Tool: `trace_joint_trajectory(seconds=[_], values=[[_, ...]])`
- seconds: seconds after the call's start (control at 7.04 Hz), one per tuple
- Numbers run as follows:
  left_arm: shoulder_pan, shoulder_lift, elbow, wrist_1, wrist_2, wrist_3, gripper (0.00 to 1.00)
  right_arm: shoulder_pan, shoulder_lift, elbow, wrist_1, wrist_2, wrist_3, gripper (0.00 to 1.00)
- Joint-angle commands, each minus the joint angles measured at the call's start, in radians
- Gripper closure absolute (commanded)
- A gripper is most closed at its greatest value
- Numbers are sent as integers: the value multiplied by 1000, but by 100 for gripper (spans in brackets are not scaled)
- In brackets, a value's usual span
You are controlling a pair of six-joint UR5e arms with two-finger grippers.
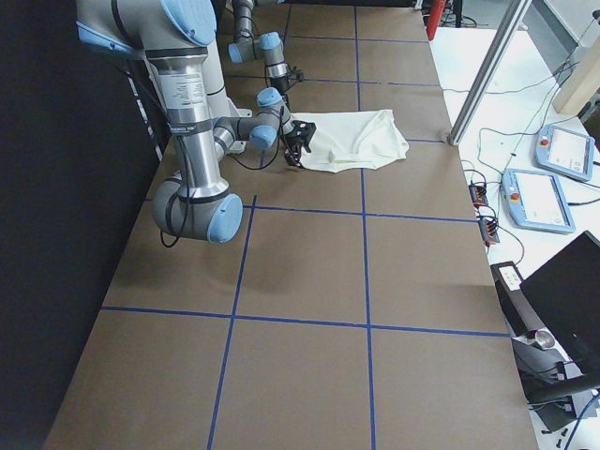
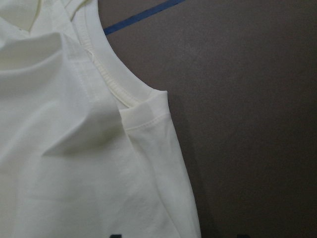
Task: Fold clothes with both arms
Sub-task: 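Move the right gripper down to the shirt corner nearest it, then grasp the near shirt corner with the right gripper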
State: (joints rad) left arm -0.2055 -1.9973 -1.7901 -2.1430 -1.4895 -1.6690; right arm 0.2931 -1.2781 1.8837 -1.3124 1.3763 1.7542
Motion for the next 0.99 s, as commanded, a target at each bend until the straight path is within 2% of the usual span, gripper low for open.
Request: trace_joint_trajectory(seconds=[0.0, 0.43, 0.85], values=[[0, 2, 0, 0, 0, 0, 100, -25, -4, -3, -2, -28, 1, 22], [0, 2, 0, 0, 0, 0, 100, -35, -4, -3, -2, -34, 2, 29], [-2, 2, -2, 0, -2, 2, 100, -52, -4, -9, -2, -54, 8, 31]])
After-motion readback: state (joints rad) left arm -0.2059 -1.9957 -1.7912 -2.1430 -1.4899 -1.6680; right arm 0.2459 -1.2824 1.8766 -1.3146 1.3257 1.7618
